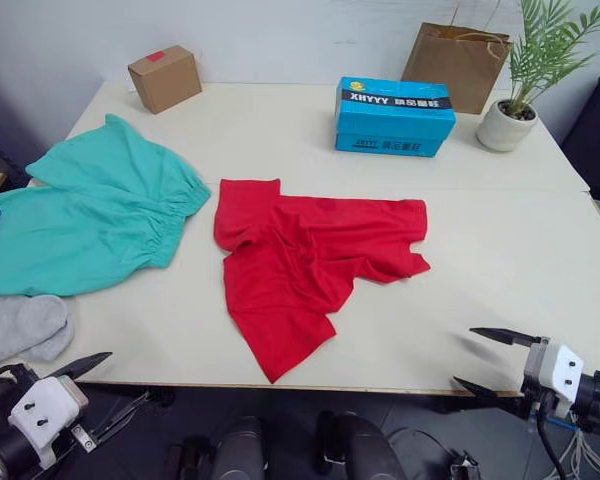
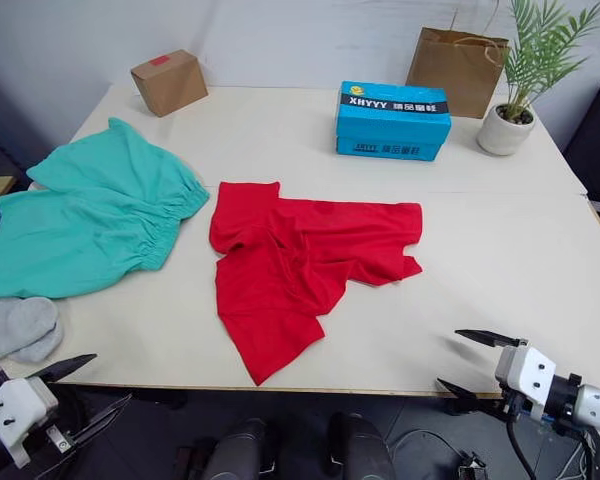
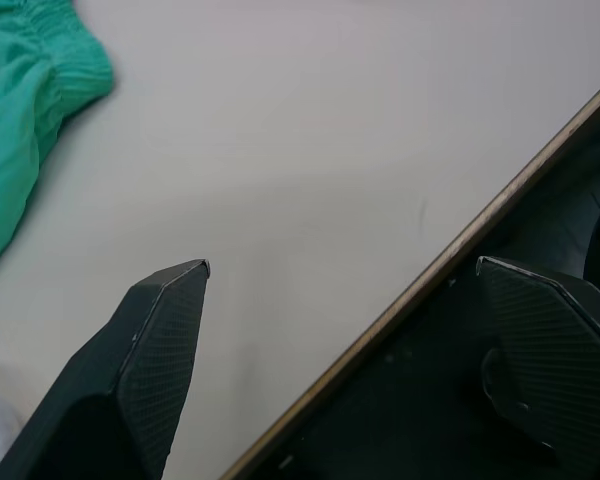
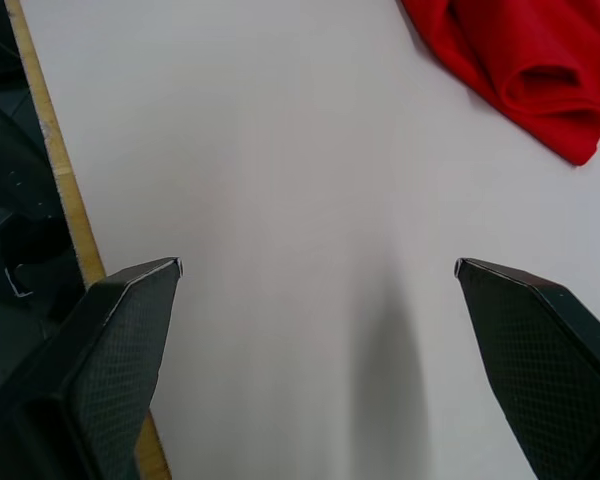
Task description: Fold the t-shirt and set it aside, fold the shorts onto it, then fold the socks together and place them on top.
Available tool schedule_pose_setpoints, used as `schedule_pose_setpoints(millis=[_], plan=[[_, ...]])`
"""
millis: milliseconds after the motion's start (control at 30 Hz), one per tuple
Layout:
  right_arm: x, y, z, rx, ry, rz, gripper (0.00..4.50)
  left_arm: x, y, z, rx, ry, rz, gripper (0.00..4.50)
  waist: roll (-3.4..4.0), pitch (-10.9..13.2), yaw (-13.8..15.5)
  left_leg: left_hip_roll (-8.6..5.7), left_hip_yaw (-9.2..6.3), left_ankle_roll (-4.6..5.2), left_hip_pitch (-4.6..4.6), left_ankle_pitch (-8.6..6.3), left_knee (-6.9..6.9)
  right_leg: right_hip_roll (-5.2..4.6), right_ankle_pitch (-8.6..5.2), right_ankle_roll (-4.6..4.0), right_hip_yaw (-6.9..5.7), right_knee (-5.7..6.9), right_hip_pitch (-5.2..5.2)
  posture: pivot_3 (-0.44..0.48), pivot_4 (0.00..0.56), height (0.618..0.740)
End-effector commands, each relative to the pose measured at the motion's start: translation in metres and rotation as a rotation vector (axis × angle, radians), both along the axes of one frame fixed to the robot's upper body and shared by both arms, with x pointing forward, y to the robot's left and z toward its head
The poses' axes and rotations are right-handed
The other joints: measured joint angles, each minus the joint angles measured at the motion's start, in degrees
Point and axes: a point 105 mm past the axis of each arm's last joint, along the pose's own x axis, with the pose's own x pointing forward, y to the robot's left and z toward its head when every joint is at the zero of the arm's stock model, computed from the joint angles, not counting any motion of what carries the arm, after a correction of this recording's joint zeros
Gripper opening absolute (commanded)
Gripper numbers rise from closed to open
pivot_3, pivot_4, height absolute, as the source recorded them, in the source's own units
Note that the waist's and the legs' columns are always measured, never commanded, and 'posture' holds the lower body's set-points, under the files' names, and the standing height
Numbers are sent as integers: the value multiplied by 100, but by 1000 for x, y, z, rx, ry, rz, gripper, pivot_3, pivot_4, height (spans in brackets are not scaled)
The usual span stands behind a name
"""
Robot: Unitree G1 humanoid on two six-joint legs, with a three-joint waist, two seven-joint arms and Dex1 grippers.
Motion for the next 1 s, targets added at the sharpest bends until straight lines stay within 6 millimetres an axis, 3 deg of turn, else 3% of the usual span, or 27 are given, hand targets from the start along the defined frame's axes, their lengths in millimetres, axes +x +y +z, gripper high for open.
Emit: schedule_pose_setpoints(millis=[33, 167, 300, 467, 667, 800, 1000], plan=[[1, 7, 8, 32, -27, 24, 4472, 5, -14, 14, -7, -36, -62, 4500, 1, 0, 1, 0, 1, 0, 2, 0, 0, 0, 0, 0, 1, 2, 0, 0, 150, 740], [7, 13, 19, 36, -36, 76, 4472, 15, -57, 26, -79, -3, -242, 4500, 1, -1, 7, -1, 8, 1, 10, 1, 1, 1, 1, 1, 12, 9, 3, 0, 150, 740], [31, 20, 36, -26, -99, 111, 4472, 7, -97, 19, -7, 195, -511, 4500, 7, 0, -8, 1, 30, -2, 61, -1, -6, 13, 2, 5, 43, 6, 38, 0, 150, 740], [46, 35, 49, -83, -137, 186, 4472, 44, -126, 21, 61, 59, -569, 4500, 26, -10, 4, 17, 68, -8, 94, -8, -19, 48, 1, 7, 97, 9, 42, 0, 150, 740], [54, 36, 51, -124, -140, 214, 4472, 67, -140, 2, 164, 32, -649, 4500, 25, -10, -11, 19, 94, -8, 106, -29, -12, 48, 7, 13, 115, 33, 38, 0, 150, 740], [56, 36, 50, -117, -141, 200, 4472, 70, -148, -9, 196, 61, -728, 4500, 25, -10, -12, 19, 108, -5, 117, -32, -11, 48, 8, 15, 130, 37, 38, 0, 150, 740], [68, 32, 44, -135, -131, 126, 4472, 87, -165, -9, 167, 19, -747, 4500, 26, -10, -5, 19, 123, -4, 153, -36, -12, 48, 8, 16, 150, 41, 61, 0, 150, 740]])
